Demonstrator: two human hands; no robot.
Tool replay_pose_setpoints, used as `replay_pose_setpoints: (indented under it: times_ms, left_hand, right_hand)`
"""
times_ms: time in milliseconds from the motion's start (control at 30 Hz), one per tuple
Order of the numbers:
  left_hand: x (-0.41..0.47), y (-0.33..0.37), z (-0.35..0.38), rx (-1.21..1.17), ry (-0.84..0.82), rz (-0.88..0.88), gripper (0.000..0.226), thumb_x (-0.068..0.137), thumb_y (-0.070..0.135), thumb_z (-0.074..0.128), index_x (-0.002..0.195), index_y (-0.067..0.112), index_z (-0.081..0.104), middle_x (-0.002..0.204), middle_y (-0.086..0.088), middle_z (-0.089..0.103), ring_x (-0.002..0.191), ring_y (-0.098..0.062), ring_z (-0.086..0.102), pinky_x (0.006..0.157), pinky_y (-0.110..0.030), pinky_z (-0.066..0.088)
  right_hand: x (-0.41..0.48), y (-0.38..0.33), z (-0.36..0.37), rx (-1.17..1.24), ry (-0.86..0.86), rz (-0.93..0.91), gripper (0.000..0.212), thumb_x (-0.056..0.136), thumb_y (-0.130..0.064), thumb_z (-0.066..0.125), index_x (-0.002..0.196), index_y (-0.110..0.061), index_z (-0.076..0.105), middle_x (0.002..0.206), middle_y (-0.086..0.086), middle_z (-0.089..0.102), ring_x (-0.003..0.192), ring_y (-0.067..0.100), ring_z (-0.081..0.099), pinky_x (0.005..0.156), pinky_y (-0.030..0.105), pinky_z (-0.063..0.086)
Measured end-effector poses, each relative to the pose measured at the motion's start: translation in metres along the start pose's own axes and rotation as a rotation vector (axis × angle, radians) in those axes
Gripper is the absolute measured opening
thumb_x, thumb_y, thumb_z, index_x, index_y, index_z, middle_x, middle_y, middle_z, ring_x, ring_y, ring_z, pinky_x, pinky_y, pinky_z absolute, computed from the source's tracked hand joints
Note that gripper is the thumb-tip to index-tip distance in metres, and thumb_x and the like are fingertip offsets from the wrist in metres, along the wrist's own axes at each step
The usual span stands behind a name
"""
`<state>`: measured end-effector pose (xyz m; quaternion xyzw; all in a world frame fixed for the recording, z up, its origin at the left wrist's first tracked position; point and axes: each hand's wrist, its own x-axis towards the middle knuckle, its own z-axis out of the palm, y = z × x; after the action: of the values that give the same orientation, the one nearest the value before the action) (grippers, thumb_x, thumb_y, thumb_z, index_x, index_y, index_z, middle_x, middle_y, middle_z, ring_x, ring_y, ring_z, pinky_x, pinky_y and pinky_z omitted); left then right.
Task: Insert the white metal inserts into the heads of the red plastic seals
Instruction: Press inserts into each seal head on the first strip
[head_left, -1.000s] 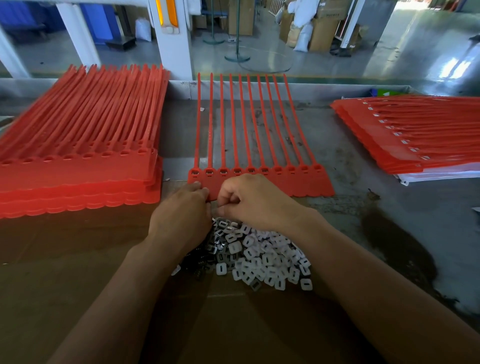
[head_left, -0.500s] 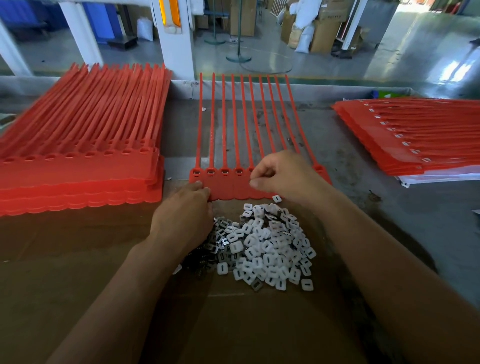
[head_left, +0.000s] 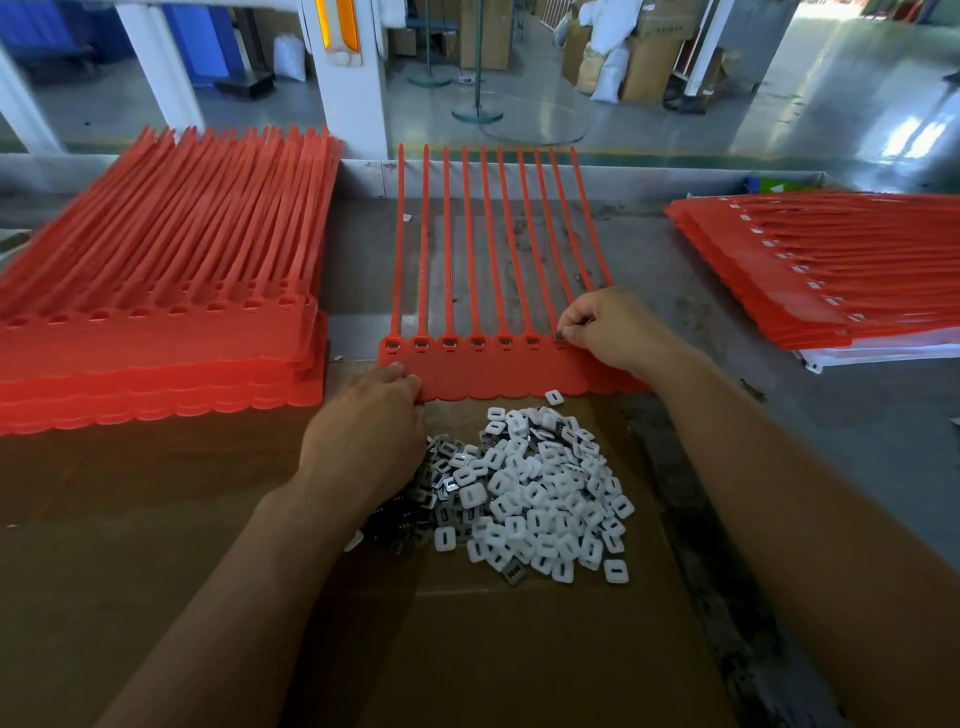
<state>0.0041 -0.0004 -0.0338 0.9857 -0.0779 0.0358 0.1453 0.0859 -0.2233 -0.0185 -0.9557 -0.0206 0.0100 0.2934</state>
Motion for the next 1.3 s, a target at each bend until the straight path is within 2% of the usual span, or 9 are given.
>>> replay_pose_setpoints:
  times_ms: [233,400,567,700,800,933,1033,1133,1300]
  left_hand:
    - [0.0,-0.001,0.001,0.003,0.006,0.008,0.031,0.093,0.02,0.039,0.118,0.012,0.057,0.132,-0.004,0.05,0.119,-0.02,0.047,0.099,-0.03,0.037]
    - [0.0,-0.001,0.001,0.003,0.004,0.009,0.032,0.093,0.02,0.039,0.118,0.011,0.057,0.131,-0.005,0.051,0.118,-0.02,0.048,0.098,-0.031,0.037]
    - [0.0,-0.002,0.002,-0.002,0.011,0.012,0.031,0.093,0.02,0.04,0.117,0.011,0.058,0.129,-0.005,0.052,0.118,-0.02,0.048,0.099,-0.031,0.037]
    - [0.0,-0.003,0.002,-0.002,0.012,0.021,0.03,0.093,0.019,0.04,0.114,0.01,0.059,0.126,-0.005,0.053,0.114,-0.02,0.049,0.096,-0.03,0.037]
    - [0.0,-0.003,0.002,-0.005,0.02,0.021,0.029,0.092,0.019,0.041,0.114,0.011,0.059,0.126,-0.005,0.053,0.115,-0.02,0.049,0.096,-0.029,0.037]
    - [0.0,-0.003,0.002,-0.007,0.02,0.022,0.03,0.092,0.019,0.042,0.114,0.011,0.059,0.126,-0.006,0.054,0.115,-0.021,0.049,0.097,-0.031,0.038]
    - [0.0,-0.004,0.002,-0.001,0.012,0.026,0.028,0.092,0.019,0.041,0.11,0.011,0.06,0.123,-0.006,0.055,0.112,-0.022,0.051,0.093,-0.032,0.039]
    - [0.001,-0.004,0.001,0.003,-0.005,0.035,0.024,0.091,0.019,0.04,0.103,0.011,0.059,0.119,-0.006,0.055,0.109,-0.022,0.052,0.092,-0.033,0.041]
    - [0.002,-0.005,0.001,0.007,-0.016,0.044,0.021,0.091,0.019,0.039,0.098,0.011,0.057,0.114,-0.005,0.056,0.106,-0.022,0.052,0.092,-0.034,0.042]
  right_hand:
    - [-0.001,-0.002,0.0,-0.073,-0.021,-0.02,0.011,0.089,-0.009,0.056,0.085,-0.012,0.067,0.077,-0.009,0.053,0.065,-0.005,0.045,0.055,0.01,0.031]
    - [-0.002,-0.004,0.002,0.035,0.051,0.047,0.02,0.084,-0.008,0.064,0.07,-0.021,0.057,0.081,-0.008,0.053,0.074,0.003,0.047,0.073,0.021,0.037]
    - [0.0,-0.003,0.004,0.042,0.069,0.071,0.013,0.082,-0.01,0.066,0.076,-0.021,0.062,0.086,-0.006,0.056,0.075,0.003,0.048,0.071,0.02,0.037]
    - [-0.003,-0.003,0.003,0.097,0.12,0.034,0.006,0.083,-0.011,0.066,0.088,-0.011,0.069,0.081,-0.006,0.057,0.067,-0.003,0.048,0.055,0.003,0.034]
    - [-0.017,-0.016,0.001,0.114,0.162,-0.065,0.002,0.084,-0.017,0.065,0.085,-0.018,0.068,0.076,-0.014,0.056,0.068,-0.005,0.048,0.06,0.009,0.034]
    - [-0.047,-0.049,0.002,0.027,-0.12,-0.251,0.004,0.084,-0.024,0.066,0.085,-0.023,0.069,0.075,-0.023,0.054,0.073,-0.009,0.051,0.066,0.008,0.037]
    - [-0.066,-0.068,0.011,-0.119,-0.32,-0.364,0.016,0.084,-0.027,0.065,0.096,-0.018,0.071,0.086,-0.015,0.064,0.079,-0.002,0.058,0.073,0.013,0.045]
    - [-0.077,-0.079,0.021,-0.153,-0.35,-0.375,0.017,0.083,-0.029,0.066,0.094,-0.017,0.072,0.093,-0.006,0.069,0.085,0.009,0.062,0.077,0.025,0.05]
    - [-0.077,-0.082,0.035,-0.232,-0.283,-0.347,0.022,0.083,-0.033,0.064,0.091,-0.013,0.071,0.091,0.003,0.068,0.083,0.016,0.062,0.073,0.032,0.052]
